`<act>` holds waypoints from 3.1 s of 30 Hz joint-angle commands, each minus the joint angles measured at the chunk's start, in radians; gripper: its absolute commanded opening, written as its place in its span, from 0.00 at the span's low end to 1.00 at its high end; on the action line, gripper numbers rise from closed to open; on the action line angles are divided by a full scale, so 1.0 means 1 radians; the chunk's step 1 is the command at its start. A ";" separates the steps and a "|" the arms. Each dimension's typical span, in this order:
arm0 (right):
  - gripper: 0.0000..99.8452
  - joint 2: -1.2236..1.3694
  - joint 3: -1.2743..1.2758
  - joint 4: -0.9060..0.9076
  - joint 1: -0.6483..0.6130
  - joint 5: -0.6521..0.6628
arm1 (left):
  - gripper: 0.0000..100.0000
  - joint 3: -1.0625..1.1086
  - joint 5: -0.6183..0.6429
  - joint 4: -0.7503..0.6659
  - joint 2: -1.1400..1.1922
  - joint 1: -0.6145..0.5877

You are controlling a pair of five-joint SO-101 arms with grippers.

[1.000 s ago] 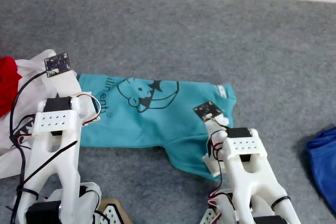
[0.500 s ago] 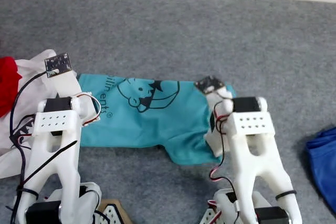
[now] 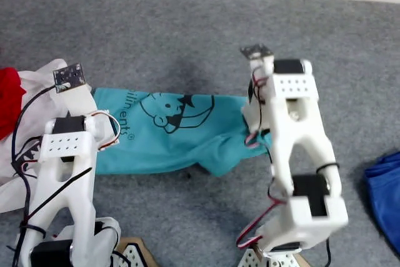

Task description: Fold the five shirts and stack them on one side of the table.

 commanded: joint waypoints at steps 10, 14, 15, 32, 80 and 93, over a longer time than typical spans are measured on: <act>0.01 0.404 -0.608 0.180 0.016 -0.061 | 0.04 0.041 0.003 -0.075 -0.012 0.015; 0.17 0.458 -0.667 0.180 0.016 -0.063 | 0.04 0.042 0.003 -0.074 -0.012 0.015; 0.22 0.461 -0.673 0.180 0.015 -0.060 | 0.04 0.042 0.003 -0.074 -0.012 0.015; 0.01 -0.042 -0.348 0.185 0.064 -0.035 | 0.04 0.059 0.003 -0.078 -0.012 0.015; 0.35 -0.467 0.727 -0.120 -0.018 0.631 | 0.04 0.058 0.005 -0.100 -0.012 0.015; 0.29 -0.467 0.949 -0.449 -0.030 0.516 | 0.04 0.061 0.003 -0.100 -0.012 0.015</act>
